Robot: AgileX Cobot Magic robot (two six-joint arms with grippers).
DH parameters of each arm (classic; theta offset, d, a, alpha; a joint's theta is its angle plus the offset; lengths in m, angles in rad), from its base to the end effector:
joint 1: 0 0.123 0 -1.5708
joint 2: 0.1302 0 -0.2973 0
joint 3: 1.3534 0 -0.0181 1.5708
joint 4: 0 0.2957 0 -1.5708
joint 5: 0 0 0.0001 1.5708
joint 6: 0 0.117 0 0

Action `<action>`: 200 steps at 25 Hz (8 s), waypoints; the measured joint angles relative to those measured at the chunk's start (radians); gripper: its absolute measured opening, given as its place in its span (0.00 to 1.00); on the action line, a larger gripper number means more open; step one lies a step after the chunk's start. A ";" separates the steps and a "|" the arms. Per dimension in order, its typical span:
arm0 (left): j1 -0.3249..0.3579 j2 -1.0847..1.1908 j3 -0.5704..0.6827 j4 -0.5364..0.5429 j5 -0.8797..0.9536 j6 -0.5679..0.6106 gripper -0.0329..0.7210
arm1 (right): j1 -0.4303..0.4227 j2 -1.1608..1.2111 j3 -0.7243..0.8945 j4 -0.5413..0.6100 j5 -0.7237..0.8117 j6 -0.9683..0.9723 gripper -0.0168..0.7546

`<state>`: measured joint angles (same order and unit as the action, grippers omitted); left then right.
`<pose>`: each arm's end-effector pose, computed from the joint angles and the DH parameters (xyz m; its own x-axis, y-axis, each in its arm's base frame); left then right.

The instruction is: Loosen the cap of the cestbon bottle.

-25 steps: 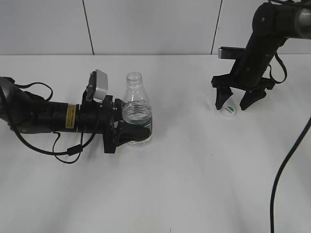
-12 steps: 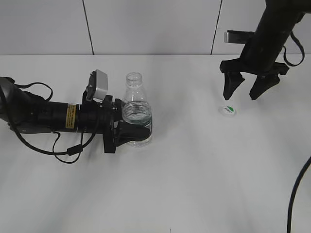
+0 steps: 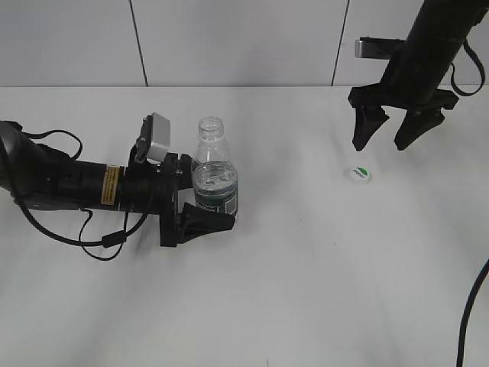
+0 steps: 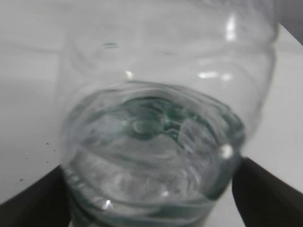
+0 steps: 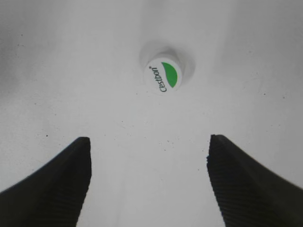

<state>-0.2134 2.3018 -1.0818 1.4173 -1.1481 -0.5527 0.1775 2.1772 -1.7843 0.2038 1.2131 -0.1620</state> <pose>0.3711 -0.1883 0.0200 -0.1286 0.2988 -0.9456 0.9864 0.1372 -0.0908 0.4821 0.1090 0.1568 -0.9621 -0.2620 -0.0756 -0.2717 0.9448 0.1832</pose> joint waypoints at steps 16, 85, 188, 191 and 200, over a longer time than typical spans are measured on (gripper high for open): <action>0.196 -0.168 0.000 0.302 0.011 -0.422 0.83 | 0.000 -0.133 0.000 0.029 0.003 -0.017 0.78; 0.347 -1.048 0.140 -1.439 2.132 0.779 0.75 | 0.000 -0.783 0.426 -0.022 0.007 -0.036 0.78; 0.270 -2.309 0.554 -1.478 2.227 0.742 0.72 | -0.194 -2.183 1.268 -0.215 -0.119 0.098 0.78; 0.270 -2.309 0.557 -1.478 2.227 0.742 0.72 | -0.194 -2.183 1.268 -0.215 -0.119 0.098 0.78; 0.270 -2.309 0.559 -1.478 2.227 0.742 0.68 | -0.194 -2.183 1.268 -0.215 -0.120 0.099 0.78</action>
<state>0.0565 -0.0072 -0.5226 -0.0602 1.0788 0.1893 -0.0165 -0.0060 -0.5167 -0.0108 1.0929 -0.0635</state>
